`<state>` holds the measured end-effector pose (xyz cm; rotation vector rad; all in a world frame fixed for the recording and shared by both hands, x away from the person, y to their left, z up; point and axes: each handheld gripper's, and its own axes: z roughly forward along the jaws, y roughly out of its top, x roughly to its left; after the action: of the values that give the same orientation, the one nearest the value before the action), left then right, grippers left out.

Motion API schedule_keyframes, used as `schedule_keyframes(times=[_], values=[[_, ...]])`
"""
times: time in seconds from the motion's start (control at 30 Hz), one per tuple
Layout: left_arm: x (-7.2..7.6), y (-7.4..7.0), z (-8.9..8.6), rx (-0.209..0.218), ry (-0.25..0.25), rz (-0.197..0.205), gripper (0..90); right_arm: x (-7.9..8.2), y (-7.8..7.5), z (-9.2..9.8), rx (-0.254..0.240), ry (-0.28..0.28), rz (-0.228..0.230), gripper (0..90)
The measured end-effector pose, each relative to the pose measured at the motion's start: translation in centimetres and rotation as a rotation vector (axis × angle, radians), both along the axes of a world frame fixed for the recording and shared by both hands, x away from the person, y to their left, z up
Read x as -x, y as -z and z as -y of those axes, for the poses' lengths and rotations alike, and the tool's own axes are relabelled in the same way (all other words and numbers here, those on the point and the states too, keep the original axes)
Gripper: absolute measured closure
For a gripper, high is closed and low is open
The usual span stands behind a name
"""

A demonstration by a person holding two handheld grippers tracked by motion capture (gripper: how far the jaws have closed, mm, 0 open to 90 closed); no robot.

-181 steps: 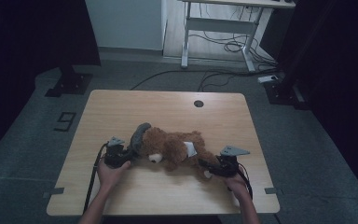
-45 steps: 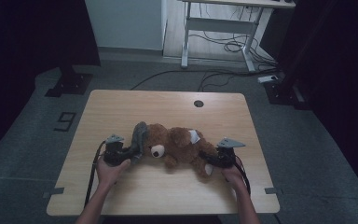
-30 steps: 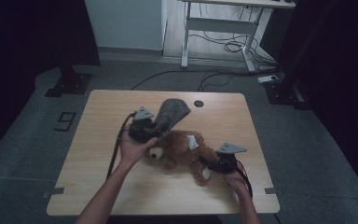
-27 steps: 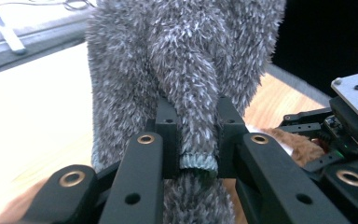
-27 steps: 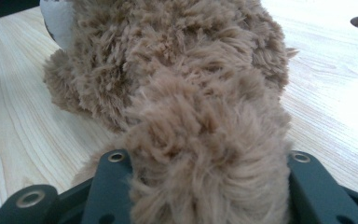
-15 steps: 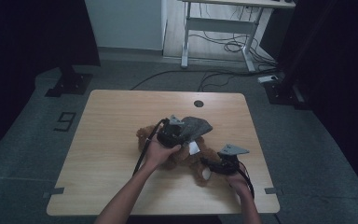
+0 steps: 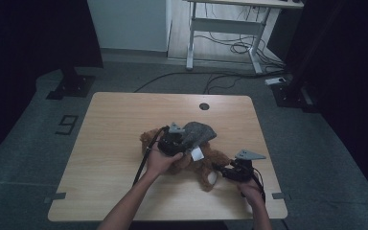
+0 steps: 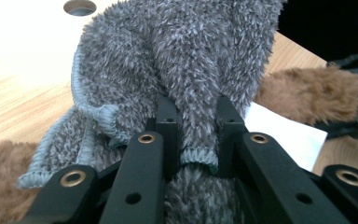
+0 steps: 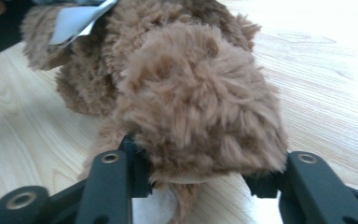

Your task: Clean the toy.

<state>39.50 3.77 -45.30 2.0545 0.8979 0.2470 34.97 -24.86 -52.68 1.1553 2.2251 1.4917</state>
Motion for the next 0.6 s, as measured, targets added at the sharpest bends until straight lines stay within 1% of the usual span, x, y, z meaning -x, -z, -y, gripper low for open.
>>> schedule_keyframes(times=[0.07,0.2,0.33,0.37,0.43,0.47,0.5,0.6], values=[[0.6,0.3,-0.2,0.000,0.000,0.011,76.8,-0.1,0.0,0.0,0.005,0.008,-0.002,55.9],[1.6,0.8,-0.5,-0.013,-0.006,0.035,77.0,-0.4,0.0,-0.2,0.026,0.032,0.017,57.6],[2.0,0.8,-0.5,-0.017,-0.006,0.033,77.0,-0.9,0.3,-0.5,0.035,0.052,0.026,58.1],[2.1,0.6,-0.5,-0.017,-0.006,0.030,77.0,-1.0,0.4,-0.5,0.035,0.050,0.027,58.2],[2.2,0.1,-0.5,-0.023,-0.007,0.041,76.8,-0.9,0.4,-0.5,0.032,0.046,0.035,58.6],[2.2,0.1,-0.5,-0.023,-0.007,0.041,76.8,-0.9,0.4,-0.5,0.032,0.046,0.035,58.6],[2.3,-0.7,0.0,-0.023,-0.008,0.062,76.9,-0.7,0.3,-0.6,0.033,0.033,0.054,58.9],[2.3,-1.7,1.5,-0.010,0.027,0.072,77.0,-0.5,0.1,-0.7,0.036,0.008,0.079,58.8]])
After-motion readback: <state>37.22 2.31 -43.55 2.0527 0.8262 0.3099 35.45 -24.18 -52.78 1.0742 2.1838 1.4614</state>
